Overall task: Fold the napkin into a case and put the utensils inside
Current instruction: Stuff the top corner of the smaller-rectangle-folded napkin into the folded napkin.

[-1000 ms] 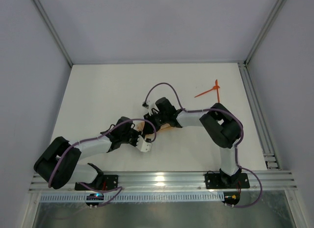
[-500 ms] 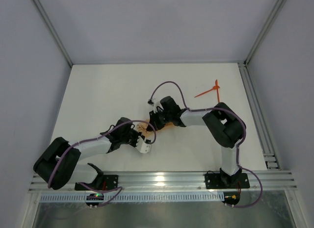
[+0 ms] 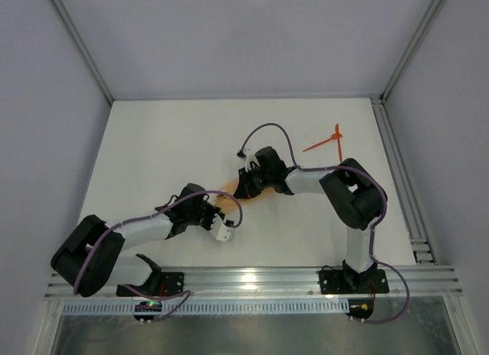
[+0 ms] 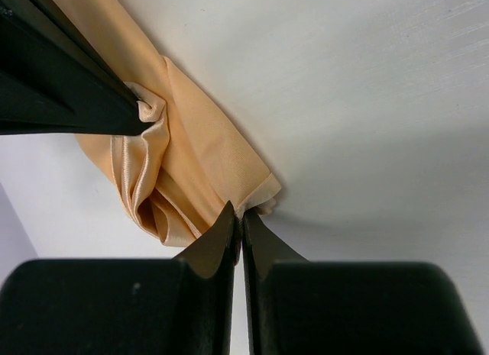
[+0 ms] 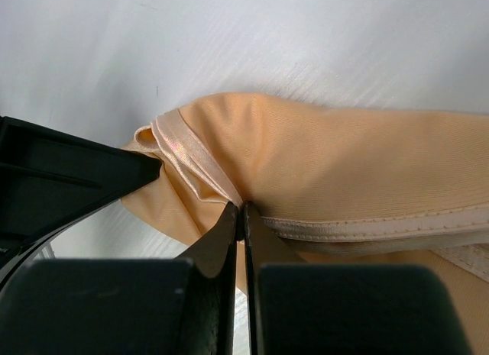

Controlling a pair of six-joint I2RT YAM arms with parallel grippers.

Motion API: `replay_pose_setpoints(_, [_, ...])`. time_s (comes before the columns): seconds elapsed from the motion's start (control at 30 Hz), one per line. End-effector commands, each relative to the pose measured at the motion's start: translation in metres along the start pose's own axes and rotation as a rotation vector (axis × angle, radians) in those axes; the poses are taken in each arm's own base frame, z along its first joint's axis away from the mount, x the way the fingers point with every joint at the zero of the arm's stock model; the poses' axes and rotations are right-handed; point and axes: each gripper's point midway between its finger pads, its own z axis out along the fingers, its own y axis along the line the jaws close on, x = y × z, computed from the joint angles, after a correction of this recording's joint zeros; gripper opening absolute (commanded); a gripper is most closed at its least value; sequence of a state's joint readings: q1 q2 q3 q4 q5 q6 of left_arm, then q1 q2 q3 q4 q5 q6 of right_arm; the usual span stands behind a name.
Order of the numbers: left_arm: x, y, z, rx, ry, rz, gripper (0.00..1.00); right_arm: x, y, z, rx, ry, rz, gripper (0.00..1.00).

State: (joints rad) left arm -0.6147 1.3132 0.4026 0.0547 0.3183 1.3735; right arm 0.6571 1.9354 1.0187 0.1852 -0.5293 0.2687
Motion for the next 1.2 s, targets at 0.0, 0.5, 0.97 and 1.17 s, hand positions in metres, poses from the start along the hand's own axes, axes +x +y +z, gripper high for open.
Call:
replay_pose_setpoints(0.0, [0.002,-0.036,-0.001,0.111,-0.004,-0.031,0.06,-0.008,-0.015,-0.009,0.096,-0.024,-0.017,0.03])
replay_pose_setpoints(0.5, [-0.004,-0.039,-0.014,0.221,-0.012,-0.07,0.39,-0.022,-0.017,-0.006,0.115,-0.015,-0.062,0.03])
replay_pose_setpoints(0.97, [-0.053,0.037,-0.037,0.271,-0.099,-0.463,0.37,-0.001,-0.013,0.005,0.033,-0.048,0.009,0.03])
replay_pose_setpoints(1.17, [-0.038,0.021,0.007,0.322,-0.065,-0.471,0.32,0.001,-0.007,0.004,-0.021,-0.061,0.048,0.03])
